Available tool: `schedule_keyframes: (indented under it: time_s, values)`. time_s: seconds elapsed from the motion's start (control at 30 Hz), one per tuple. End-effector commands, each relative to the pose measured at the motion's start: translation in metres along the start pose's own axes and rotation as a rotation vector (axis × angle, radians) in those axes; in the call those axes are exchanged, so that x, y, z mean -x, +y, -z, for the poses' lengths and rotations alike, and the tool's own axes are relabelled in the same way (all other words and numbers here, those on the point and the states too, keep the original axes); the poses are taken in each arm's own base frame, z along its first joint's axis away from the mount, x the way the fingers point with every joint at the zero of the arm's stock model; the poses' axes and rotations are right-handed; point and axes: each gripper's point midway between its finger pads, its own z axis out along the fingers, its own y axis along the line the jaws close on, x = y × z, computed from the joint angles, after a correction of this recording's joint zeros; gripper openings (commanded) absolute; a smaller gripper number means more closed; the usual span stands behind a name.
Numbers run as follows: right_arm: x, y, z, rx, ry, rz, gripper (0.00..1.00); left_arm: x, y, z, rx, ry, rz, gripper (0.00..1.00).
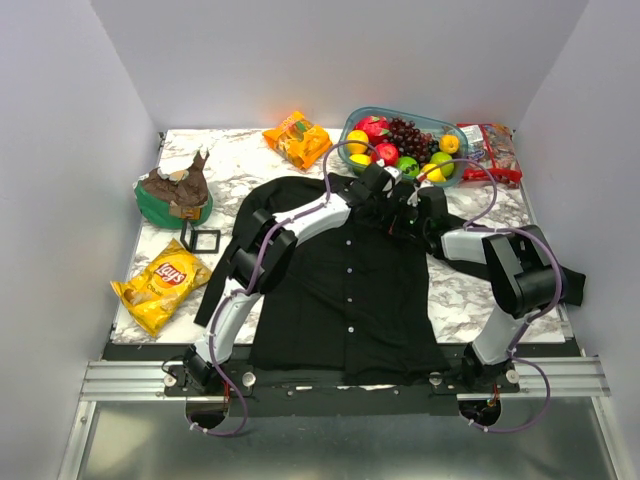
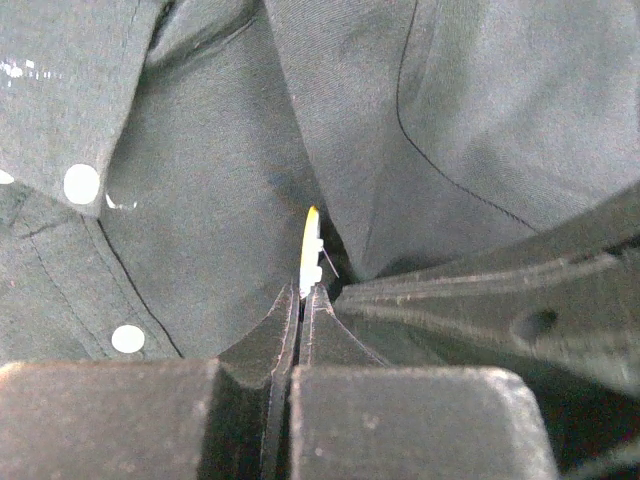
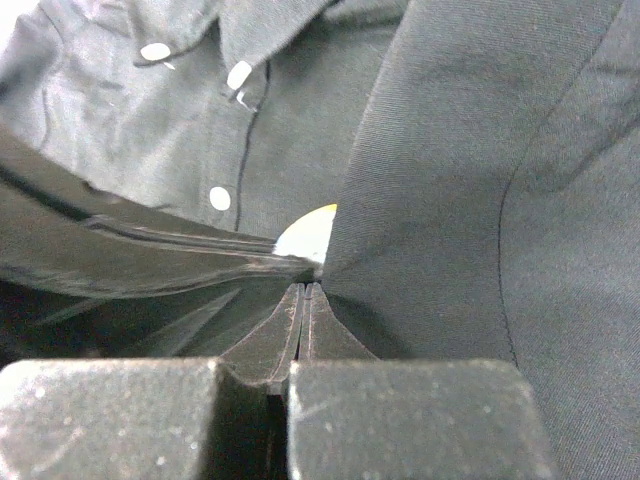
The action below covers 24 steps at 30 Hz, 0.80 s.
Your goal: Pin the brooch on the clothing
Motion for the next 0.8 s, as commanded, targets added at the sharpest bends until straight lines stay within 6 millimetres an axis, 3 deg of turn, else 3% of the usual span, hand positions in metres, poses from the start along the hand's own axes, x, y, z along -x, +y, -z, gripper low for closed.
schedule_keyframes:
  time_s: [0.0,0.17,0.27,0.43,0.5,0.77]
  values:
    - [0.003,-0.002,-0.003,-0.014,0.011,0.023,0.01,0.009,-0.007,0.014,-0.068,-0.044,0.051,0.0]
    - [0.022,0.02,0.017,0.046,-0.035,0.051,0.01,0.004,-0.006,0.011,-0.074,-0.018,0.033,0.0]
    - [0.03,0.026,0.031,0.035,-0.047,0.061,0.07,0.002,-0.006,0.011,-0.073,-0.012,0.029,0.0]
    - [0.06,0.033,0.065,-0.009,-0.15,0.098,0.32,0.001,-0.004,0.009,-0.064,-0.01,0.023,0.0]
    - [0.063,0.025,0.072,-0.055,-0.168,0.094,0.4,0.0,-0.004,0.009,-0.059,-0.005,0.019,0.0]
    - [0.054,-0.012,0.079,-0.242,-0.166,0.053,0.49,0.0,-0.003,0.007,0.035,-0.001,-0.031,0.0]
